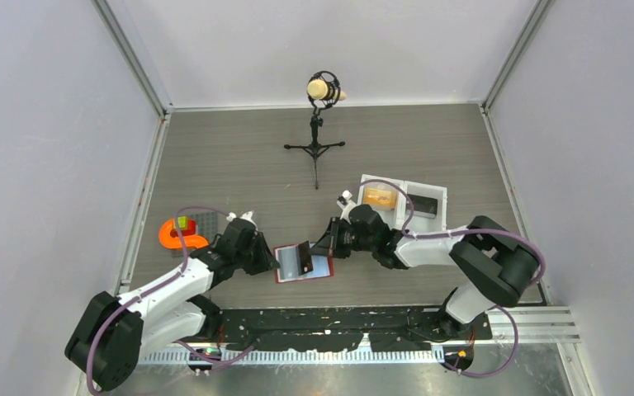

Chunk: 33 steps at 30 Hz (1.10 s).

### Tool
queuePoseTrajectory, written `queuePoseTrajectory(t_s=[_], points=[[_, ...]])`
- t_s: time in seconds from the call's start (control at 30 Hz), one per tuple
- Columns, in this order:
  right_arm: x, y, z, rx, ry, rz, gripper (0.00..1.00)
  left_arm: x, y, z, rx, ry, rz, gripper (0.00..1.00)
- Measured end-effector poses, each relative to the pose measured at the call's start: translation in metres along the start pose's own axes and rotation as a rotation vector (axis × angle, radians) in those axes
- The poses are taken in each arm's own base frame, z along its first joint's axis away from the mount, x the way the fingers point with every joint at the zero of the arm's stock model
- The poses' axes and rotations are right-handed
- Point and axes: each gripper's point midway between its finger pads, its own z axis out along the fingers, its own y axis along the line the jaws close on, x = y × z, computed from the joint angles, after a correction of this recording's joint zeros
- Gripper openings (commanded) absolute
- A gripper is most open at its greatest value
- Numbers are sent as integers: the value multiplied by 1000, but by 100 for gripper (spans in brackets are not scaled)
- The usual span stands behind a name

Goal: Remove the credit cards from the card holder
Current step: Remove the credit card from the card holder, then place the credit card in the storage box.

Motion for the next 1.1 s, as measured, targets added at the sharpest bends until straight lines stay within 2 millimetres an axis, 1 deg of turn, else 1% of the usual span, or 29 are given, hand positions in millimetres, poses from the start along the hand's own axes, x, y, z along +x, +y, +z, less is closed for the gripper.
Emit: queuePoseTrajectory(t_s=[0.1, 0.17, 0.2, 0.3, 0.33, 0.37, 0.43, 0.5, 0.63, 0.73, 0.83, 0.9, 1.1], points=[[-6, 6, -10, 9, -29, -20, 5, 0, 0, -1, 2, -2, 2, 13], [-10, 10, -16, 11, -49, -30, 5, 0, 0, -1, 1, -2, 6, 17], [-12, 13, -19, 10, -60, -35, 5, 0, 0, -2, -1, -1, 8, 21], [-18, 22, -28, 1, -87, -45, 5, 2, 1, -7, -7, 7, 20, 38], [-20, 26, -30, -9, -97, -48, 5, 1, 1, -10, -7, 8, 28, 44], [-22, 30, -33, -20, -108, -52, 5, 0, -2, -14, -2, 5, 34, 48], [-25, 38, -38, -42, -127, -55, 5, -5, -10, -24, 24, -15, 42, 55], [-27, 45, -45, -70, -146, -55, 5, -17, -28, -39, 87, -60, 59, 60], [-30, 57, -53, -126, -176, -44, 5, -34, -62, -71, 240, -156, 83, 65], [-32, 67, -58, -178, -197, -30, 5, -38, -80, -89, 347, -202, 83, 67], [-31, 77, -62, -235, -205, -11, 5, -38, -93, -102, 454, -242, 74, 69], [-30, 84, -64, -271, -206, -3, 5, -37, -99, -107, 507, -255, 69, 70], [-29, 117, -67, -419, -206, 11, 5, -32, -103, -105, 559, -237, 55, 70]])
